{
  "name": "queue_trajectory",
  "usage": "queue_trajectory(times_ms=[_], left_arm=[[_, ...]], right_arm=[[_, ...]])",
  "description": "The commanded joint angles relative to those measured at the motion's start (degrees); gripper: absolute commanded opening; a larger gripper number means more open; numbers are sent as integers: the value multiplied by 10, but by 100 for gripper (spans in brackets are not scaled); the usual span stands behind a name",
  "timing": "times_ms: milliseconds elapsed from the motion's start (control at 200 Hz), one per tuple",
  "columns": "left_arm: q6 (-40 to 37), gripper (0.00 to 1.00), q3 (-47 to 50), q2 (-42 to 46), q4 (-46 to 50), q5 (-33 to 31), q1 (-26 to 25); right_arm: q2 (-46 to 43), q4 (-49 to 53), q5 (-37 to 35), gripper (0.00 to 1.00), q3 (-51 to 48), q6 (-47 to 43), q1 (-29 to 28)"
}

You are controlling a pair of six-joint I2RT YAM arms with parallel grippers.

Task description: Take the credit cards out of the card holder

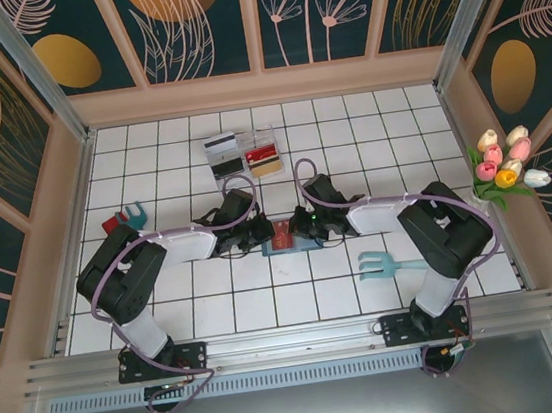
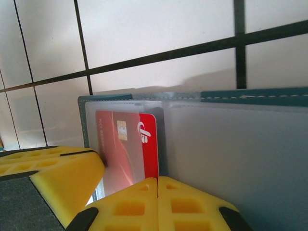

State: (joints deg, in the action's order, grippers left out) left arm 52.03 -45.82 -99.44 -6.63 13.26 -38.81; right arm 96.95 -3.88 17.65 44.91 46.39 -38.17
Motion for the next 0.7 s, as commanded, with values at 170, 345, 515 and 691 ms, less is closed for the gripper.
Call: queue_trajectory(times_ms=[170,345,515,691], left_arm=[[-16,11,6,-5,40,-21,0],[-18,11,1,-10,36,-11,0],[-19,11,-4,-15,40,-9,0],[-19,11,-3,-17,42,-9,0]], right_arm=[[-23,28,-2,10,-16,-17,17],[-13,15,25,23,-14,-18,17],[-3,29,24,27,-4,-26,18],[15,41,18,27,1,-33,18]])
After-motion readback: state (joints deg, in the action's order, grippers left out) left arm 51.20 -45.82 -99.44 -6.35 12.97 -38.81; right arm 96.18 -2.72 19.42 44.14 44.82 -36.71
